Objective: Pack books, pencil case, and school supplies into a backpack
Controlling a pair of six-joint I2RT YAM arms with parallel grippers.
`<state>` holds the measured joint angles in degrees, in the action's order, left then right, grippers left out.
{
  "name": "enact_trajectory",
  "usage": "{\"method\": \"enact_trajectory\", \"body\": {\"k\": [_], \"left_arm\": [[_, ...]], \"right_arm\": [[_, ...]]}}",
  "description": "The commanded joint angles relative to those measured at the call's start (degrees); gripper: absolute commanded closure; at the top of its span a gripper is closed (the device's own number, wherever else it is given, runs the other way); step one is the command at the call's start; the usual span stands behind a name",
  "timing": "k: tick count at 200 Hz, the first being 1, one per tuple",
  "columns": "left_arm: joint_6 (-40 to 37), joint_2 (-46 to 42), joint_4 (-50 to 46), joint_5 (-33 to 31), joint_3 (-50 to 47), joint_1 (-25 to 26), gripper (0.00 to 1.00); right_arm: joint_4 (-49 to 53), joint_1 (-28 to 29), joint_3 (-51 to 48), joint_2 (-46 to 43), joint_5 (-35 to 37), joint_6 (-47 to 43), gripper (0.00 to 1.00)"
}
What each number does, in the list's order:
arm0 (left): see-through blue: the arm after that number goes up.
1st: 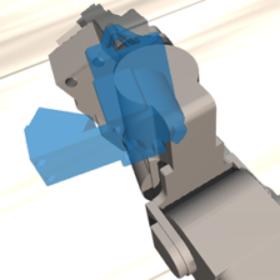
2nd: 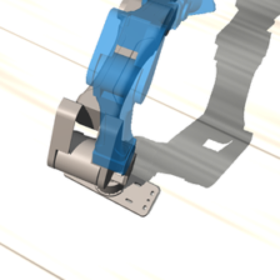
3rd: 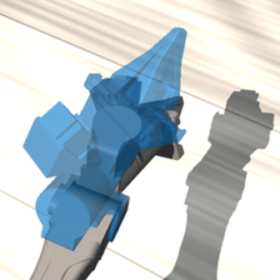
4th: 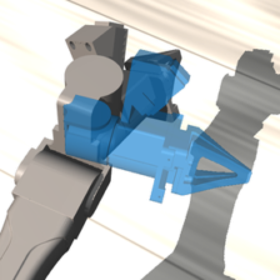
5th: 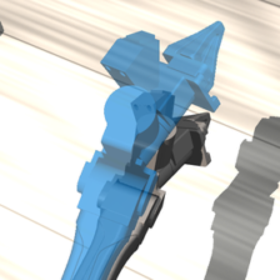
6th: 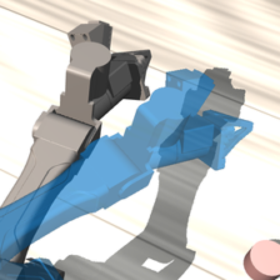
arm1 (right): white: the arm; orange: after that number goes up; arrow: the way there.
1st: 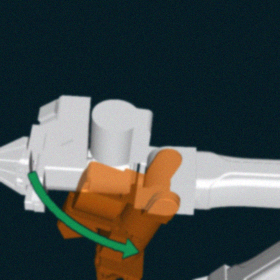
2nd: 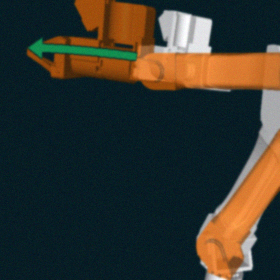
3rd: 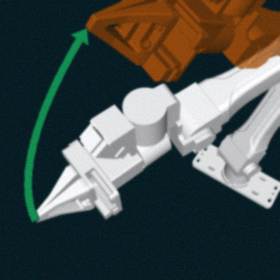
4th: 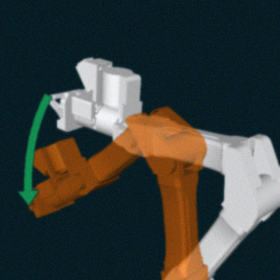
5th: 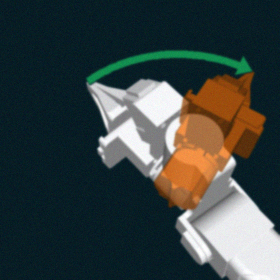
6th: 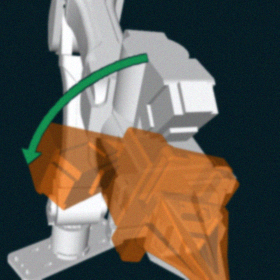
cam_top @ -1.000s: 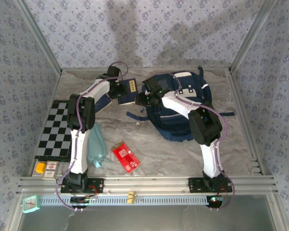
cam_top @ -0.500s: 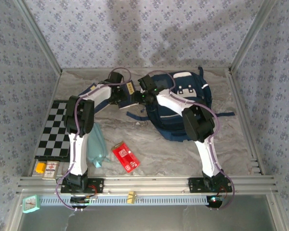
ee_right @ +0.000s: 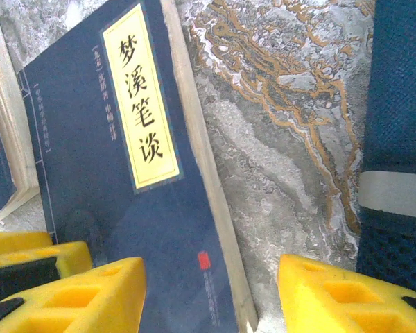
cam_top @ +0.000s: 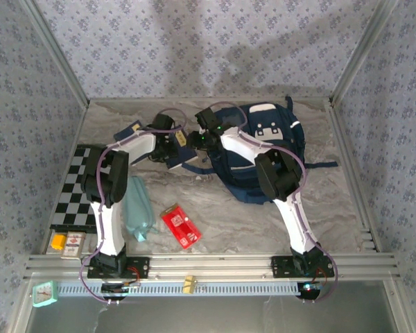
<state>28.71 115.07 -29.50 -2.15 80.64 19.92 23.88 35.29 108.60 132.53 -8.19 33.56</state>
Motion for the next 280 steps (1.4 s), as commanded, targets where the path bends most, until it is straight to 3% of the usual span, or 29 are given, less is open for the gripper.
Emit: {"method": "enact_trajectory", "body": {"k": [1,43,124,203,280], "left_arm": [[-1.24,-1.43,-4.61,3.71,-1.22,-0.48,0.54],[0.15,-2.42,-4.06,6.55,1.12,-2.7,0.54],[7.44,-5.47,4.25,9.52,-7.56,-3.78,0.53],[4.81,-4.74,5.81,11.01,-8.29,-5.86,0.58],[2.5,-5.22,6.14,13.96,-8.46,-6.21,0.61]], "right_arm": [[3.67,0.22,3.37,1.51,-0.69,-0.78,0.45],[5.58,0.74,6.67,4.62,-1.4,-0.55,0.47],[7.23,1.62,10.41,8.91,-4.25,-2.14,0.46],[5.94,3.65,4.82,2.45,-10.42,-1.23,0.45],[4.38,2.62,3.38,3.26,-14.73,4.43,0.47]]}}
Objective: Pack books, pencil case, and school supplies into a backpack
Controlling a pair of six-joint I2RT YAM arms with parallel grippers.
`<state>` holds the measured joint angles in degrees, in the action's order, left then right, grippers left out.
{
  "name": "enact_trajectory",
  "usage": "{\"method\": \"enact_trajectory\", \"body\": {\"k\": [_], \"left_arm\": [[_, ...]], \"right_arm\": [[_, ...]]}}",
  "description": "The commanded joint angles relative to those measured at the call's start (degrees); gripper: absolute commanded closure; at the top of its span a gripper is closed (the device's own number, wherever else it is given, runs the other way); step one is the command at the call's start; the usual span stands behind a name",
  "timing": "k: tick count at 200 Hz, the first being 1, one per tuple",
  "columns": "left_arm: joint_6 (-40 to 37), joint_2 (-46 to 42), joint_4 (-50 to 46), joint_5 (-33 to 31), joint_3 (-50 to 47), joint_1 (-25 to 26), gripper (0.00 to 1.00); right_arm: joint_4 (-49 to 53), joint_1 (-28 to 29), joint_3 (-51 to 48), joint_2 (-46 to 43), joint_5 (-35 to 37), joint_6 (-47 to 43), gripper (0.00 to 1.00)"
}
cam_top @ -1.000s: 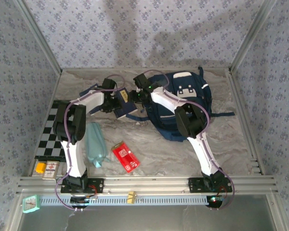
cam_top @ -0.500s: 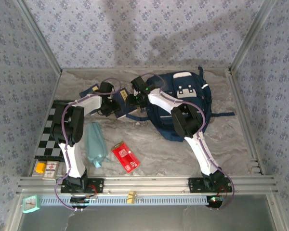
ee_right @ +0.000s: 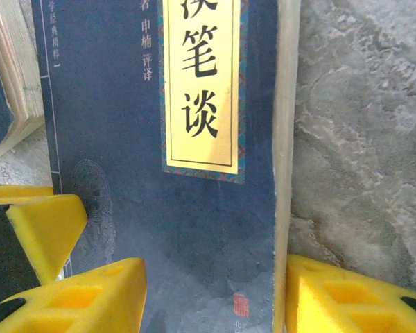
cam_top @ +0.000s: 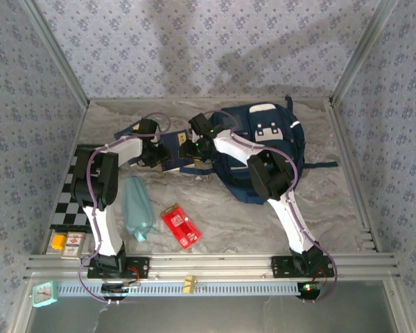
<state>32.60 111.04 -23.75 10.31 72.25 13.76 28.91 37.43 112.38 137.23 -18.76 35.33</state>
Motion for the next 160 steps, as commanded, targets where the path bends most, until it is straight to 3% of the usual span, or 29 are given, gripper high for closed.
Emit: {"method": "enact_trajectory", "body": {"k": [1,160], "left_arm": [[-1.44,-1.15,0.29,1.49,-0.04,-0.05,0.61],[-0.87,-2.33,1.37,1.13,-1.08,1.01,0.65]], "right_arm": [[-0.63,0.51,-0.4,-1.48,-4.16,2.65,0.47],[-3.6,0.16,-1.95,-6.34,-6.25,3.44,0.66]]}}
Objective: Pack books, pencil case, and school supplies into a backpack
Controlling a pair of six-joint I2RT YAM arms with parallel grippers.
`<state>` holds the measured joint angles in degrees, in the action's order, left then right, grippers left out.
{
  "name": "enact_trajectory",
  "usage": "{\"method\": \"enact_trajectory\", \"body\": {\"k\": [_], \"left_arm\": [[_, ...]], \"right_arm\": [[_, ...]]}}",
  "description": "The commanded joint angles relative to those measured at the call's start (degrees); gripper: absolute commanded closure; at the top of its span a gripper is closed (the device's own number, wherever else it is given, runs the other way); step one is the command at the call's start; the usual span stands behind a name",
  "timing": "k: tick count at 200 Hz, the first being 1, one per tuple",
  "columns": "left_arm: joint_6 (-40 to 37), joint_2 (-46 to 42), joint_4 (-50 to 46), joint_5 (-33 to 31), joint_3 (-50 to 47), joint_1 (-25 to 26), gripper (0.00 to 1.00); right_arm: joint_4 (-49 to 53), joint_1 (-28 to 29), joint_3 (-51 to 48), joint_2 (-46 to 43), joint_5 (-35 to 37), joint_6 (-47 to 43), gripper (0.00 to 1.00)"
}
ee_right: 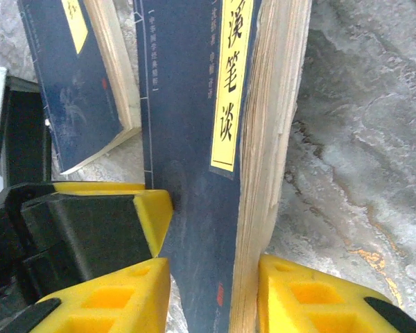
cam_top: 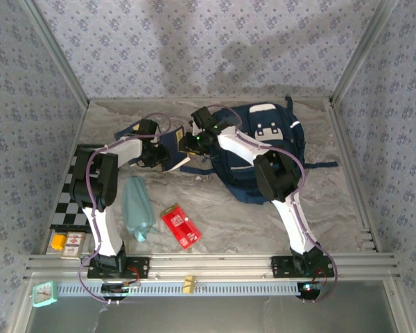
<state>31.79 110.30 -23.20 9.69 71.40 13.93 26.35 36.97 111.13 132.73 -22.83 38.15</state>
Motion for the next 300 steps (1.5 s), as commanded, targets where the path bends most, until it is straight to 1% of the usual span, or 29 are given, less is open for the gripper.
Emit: {"method": "enact_trajectory", "body": {"k": [1,24,72,100,114,136,161,185,213,237,268,300], "left_arm": [[-0.06,-1.58,0.85,1.82,-0.17,0.83,0.65],[-0.27,-1.49,0.89,2.08,-0.18,0.85,0.65],[-0.07,-1.84,0.92,2.61,-0.36,1.01,0.66],[0.17,-2.77,0.96,2.43,-0.6,0.97,0.65],[0.35,-3.87,1.14,3.4,-0.6,0.67,0.64],[0.74,-6.8,0.92,5.29,-0.74,0.05,0.61],[2.43,-11.25,2.01,8.34,-1.88,-0.77,0.53],[5.34,-14.96,4.36,13.98,-3.44,-1.87,0.47],[9.51,-18.95,8.03,19.86,-5.04,-2.24,0.42],[14.56,-21.21,13.23,25.24,-6.36,-2.24,0.37],[21.56,-24.23,21.37,29.11,-9.19,-2.06,0.3],[26.91,-26.29,29.17,33.3,-10.75,-1.65,0.19]], "right_arm": [[-1.08,0.54,-0.72,-1.76,-2.29,0.66,0.66],[-1.61,0.47,-1.52,-1.74,-2.78,1.05,0.72],[-1.18,0.65,-0.79,-1.68,-2.8,0.53,0.88],[-0.99,0.59,-1.0,-3.7,-2.36,0.18,0.96],[-0.73,0.44,-1.21,-5.26,-1.98,-0.25,0.99],[-0.88,0.06,-1.83,-8.55,-2.03,-0.62,1.0],[-1.45,-0.66,-3.57,-13.17,-2.7,-1.1,1.0],[-2.08,-1.69,-7.21,-18.84,-2.33,-1.45,1.0],[-5.09,-3.26,-14.3,-26.41,-3.35,-0.97,1.0],[-7.56,-4.33,-19.59,-32.22,-4.24,-1.15,1.0],[-10.18,-5.06,-23.81,-37.11,-6.87,-0.97,1.0],[-14.49,-5.75,-27.82,-41.46,-9.24,0.88,1.0]]}}
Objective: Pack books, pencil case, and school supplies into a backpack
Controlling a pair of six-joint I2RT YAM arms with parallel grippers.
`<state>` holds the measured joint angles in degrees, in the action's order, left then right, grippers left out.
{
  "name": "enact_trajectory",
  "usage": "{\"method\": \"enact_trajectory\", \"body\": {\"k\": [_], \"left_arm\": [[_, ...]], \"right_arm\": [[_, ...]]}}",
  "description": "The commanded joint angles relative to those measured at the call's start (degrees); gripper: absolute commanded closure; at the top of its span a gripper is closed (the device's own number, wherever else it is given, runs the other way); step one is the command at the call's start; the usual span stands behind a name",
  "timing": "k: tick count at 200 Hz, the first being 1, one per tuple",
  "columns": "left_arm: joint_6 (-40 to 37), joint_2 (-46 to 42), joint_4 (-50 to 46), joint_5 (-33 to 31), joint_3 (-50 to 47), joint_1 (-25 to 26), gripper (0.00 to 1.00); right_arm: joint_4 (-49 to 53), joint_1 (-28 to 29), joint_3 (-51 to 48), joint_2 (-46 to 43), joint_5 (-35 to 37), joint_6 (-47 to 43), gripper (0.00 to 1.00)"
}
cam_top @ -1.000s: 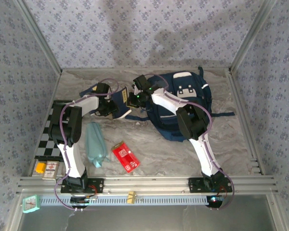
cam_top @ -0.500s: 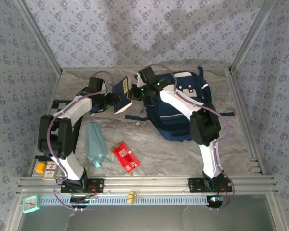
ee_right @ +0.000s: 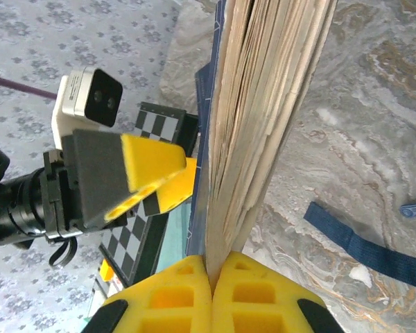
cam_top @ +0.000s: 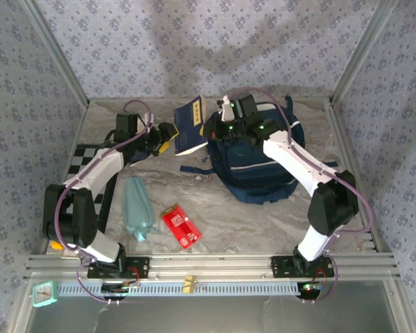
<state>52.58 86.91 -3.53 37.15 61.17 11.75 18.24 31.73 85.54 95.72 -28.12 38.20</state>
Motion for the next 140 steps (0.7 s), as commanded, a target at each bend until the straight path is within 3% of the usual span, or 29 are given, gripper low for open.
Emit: {"method": "enact_trajectory", "body": {"k": [1,47,120,140], "left_arm": [[6.26,-2.99,9.64,6.06,-0.52,0.54,0.19],[10.97,-3.94,15.98,8.69,-1.0,2.68,0.18],[9.66,-7.49,16.36,8.29,-0.79,4.32,0.53],[9.58,-7.26,16.53,8.3,-0.48,5.07,0.67]], "right_arm": [[-6.64,-0.47,-2.26,-4.61,-4.05,1.01,1.0],[-14.41,-0.62,-7.02,-8.31,-8.58,4.07,1.0],[-11.2,-3.46,-11.08,-9.98,-8.41,3.13,1.0],[-10.9,-3.89,-12.04,-11.1,-8.22,2.83,1.0]]}}
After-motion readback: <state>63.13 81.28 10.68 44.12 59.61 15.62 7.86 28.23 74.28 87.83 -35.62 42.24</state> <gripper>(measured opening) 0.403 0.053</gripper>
